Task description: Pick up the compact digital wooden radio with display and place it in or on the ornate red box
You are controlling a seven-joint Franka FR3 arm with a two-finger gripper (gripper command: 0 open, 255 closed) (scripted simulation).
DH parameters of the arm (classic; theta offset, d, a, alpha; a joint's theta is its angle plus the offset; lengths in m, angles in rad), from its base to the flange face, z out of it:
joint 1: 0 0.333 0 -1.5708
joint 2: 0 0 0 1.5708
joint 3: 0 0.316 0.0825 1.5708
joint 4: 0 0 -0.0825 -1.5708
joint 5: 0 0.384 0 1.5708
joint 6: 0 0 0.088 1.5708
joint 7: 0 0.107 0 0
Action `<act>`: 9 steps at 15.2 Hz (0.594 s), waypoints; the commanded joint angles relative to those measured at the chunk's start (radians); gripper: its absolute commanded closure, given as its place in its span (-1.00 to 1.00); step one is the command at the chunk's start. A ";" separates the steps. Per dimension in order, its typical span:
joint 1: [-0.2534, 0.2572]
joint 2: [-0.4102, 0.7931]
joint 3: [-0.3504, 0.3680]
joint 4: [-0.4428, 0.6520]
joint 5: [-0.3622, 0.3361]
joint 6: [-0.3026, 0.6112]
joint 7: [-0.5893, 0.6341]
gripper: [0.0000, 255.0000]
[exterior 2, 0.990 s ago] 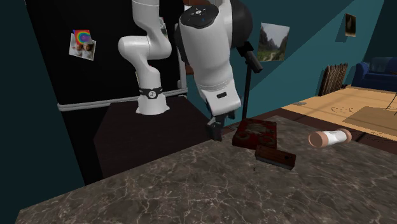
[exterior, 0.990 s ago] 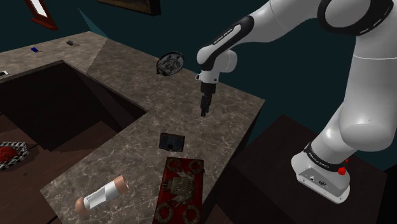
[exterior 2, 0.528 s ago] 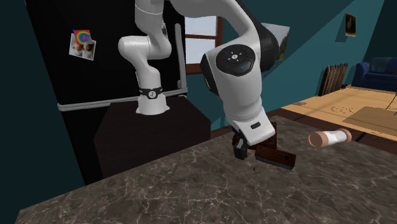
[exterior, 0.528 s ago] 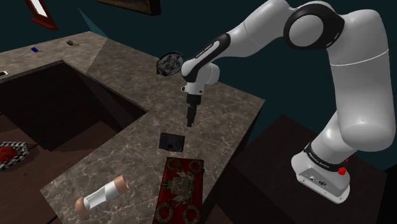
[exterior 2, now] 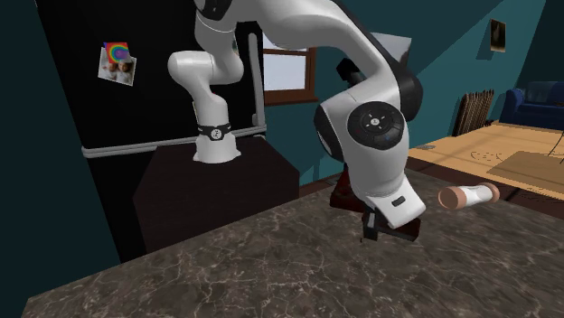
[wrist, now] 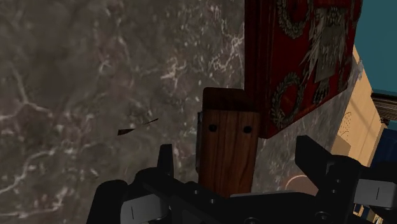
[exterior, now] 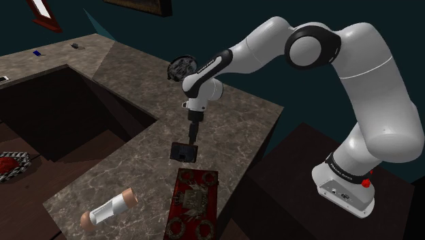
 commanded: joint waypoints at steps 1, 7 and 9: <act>0.007 0.014 0.005 -0.001 0.006 0.017 -0.003 -1.00; 0.020 0.037 0.013 -0.005 0.016 0.050 -0.008 -1.00; 0.020 0.037 0.013 -0.005 0.016 0.050 -0.008 -1.00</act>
